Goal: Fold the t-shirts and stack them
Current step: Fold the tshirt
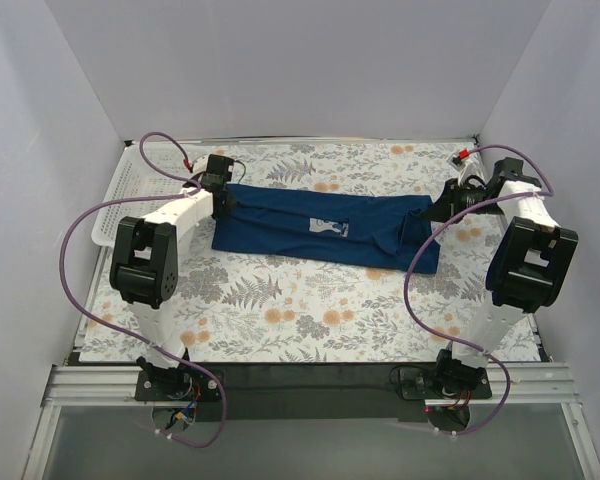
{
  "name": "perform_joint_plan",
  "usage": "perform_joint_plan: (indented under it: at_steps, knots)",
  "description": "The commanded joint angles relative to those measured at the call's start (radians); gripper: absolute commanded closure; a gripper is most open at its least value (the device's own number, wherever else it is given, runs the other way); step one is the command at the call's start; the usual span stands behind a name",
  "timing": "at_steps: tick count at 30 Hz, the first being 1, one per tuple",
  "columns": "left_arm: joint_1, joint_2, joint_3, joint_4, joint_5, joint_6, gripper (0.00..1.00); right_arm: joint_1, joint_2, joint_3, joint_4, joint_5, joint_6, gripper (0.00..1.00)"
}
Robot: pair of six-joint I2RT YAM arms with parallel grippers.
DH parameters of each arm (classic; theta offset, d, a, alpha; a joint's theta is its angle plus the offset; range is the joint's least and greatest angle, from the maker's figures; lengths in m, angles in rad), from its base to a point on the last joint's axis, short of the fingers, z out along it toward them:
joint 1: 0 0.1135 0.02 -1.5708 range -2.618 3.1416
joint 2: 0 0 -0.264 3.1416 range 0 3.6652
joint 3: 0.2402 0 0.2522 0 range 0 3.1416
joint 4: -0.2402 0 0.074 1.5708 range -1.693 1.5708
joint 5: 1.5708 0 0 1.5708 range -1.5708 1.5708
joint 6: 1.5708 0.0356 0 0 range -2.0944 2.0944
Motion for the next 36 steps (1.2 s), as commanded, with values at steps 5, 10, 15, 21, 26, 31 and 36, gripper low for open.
perform_joint_plan:
  at_steps: [5,10,15,21,26,31,36]
  knots:
    - [0.009,0.0,0.056,0.013,-0.034,0.028,1.0,0.013,-0.017,-0.02,0.207,0.099,0.247,0.99]
    - [0.009,0.029,0.074,0.008,-0.034,0.039,1.0,0.044,-0.007,-0.019,0.254,0.145,0.33,0.99]
    - [0.009,0.046,0.089,0.002,-0.037,0.053,1.0,0.084,0.007,-0.022,0.277,0.158,0.368,0.99]
    - [0.009,0.042,0.077,0.002,-0.041,0.059,1.0,0.09,0.018,-0.013,0.297,0.124,0.402,0.99]
    - [0.009,0.037,0.069,0.004,-0.043,0.061,1.0,0.091,0.024,-0.013,0.299,0.133,0.41,0.99]
    - [0.009,0.045,0.077,0.004,-0.045,0.067,1.0,0.093,0.03,-0.016,0.308,0.159,0.42,0.99]
    - [0.009,0.054,0.091,0.002,-0.049,0.073,1.0,0.095,0.033,-0.019,0.325,0.188,0.437,0.99]
